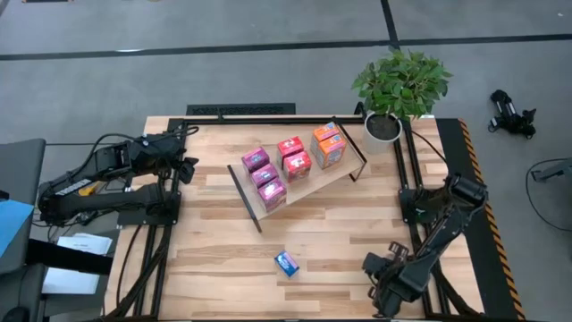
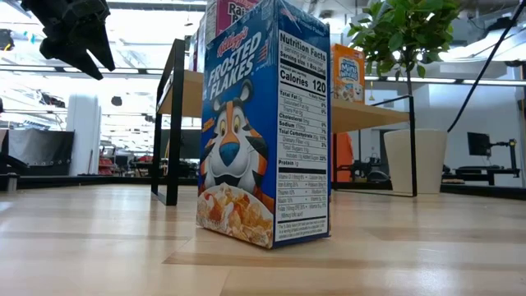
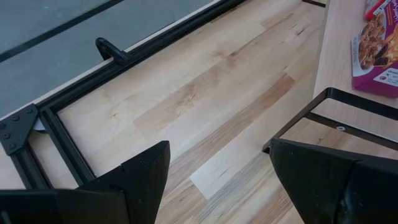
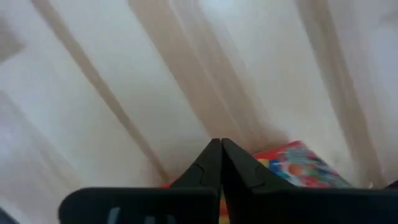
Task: Stack cereal on shelf
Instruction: Put the red cereal box aligned with the other red cereal boxes on the shelf
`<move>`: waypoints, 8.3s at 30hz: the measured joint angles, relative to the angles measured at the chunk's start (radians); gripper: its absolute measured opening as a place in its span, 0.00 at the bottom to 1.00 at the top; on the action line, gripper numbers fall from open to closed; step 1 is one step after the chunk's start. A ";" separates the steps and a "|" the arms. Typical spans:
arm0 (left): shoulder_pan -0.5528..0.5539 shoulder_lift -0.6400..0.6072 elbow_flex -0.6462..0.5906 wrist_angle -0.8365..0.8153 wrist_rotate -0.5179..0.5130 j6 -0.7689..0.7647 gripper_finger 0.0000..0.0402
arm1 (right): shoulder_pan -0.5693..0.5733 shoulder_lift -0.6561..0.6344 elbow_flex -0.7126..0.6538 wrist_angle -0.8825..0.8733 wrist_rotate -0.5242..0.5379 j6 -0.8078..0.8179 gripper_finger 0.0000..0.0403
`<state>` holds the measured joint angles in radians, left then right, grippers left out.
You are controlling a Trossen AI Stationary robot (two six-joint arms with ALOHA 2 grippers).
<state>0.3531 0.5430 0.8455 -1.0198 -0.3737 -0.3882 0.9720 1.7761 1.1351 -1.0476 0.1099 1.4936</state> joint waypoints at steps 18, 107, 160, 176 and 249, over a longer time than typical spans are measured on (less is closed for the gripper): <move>0.000 0.000 0.000 0.000 -0.026 -0.001 0.67 | -0.160 -0.158 0.184 -0.085 -0.129 -0.720 0.18; 0.000 0.000 0.000 -0.044 0.027 -0.044 0.67 | -0.452 -0.726 -0.153 0.845 0.403 -1.603 0.38; 0.000 0.000 0.000 -0.044 0.018 -0.069 0.67 | -1.229 -0.577 -0.375 1.207 -0.636 -1.651 0.47; 0.000 0.000 0.000 -0.044 0.018 -0.080 0.67 | -1.228 -0.580 -0.375 1.198 -0.632 -1.623 0.56; 0.000 0.000 0.000 -0.044 -0.014 -0.069 0.67 | -1.124 -0.749 -0.375 0.820 -0.261 -1.554 0.07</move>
<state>0.3534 0.5434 0.8455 -1.0641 -0.3875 -0.4568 -0.1523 1.0266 0.7601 -0.2276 -0.1513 -0.0604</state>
